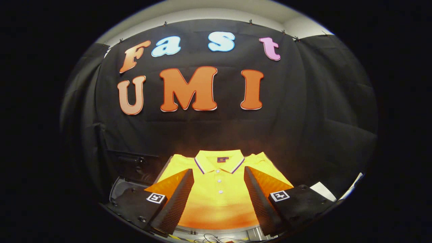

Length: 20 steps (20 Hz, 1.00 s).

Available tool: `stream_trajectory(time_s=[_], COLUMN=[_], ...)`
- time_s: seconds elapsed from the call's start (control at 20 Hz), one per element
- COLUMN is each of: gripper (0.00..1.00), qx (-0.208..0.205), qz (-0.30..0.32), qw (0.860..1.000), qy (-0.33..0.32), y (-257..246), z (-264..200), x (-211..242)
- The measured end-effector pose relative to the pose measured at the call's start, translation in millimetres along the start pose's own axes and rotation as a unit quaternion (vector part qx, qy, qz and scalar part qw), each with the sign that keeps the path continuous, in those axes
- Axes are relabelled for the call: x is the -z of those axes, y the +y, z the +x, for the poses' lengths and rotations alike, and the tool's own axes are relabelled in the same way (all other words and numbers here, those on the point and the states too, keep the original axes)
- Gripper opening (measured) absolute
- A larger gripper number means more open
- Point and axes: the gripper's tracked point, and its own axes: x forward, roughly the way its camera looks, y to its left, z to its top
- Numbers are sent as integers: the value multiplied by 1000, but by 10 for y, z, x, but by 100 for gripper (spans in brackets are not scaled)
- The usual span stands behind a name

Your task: Put the clothes into the washing machine and then close the washing machine lid.

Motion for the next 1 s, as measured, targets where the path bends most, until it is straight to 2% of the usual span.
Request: stream_trajectory(time_s=[0.15,0.35,0.6,0.7,0.8,0.95,1.0], gripper=[97,97,98,98,98,83,75], qx=[-4,-9,-14,1,-2,-16,-16], qz=[-6,9,31,23,4,-6,-4], qw=[999,995,986,984,978,976,975], qy=[45,97,161,179,208,218,220], y=[-115,-175,-189,-201,-149,-58,-48], z=[511,902,1107,1129,1117,1132,1126], x=[264,565,835,839,885,858,876])
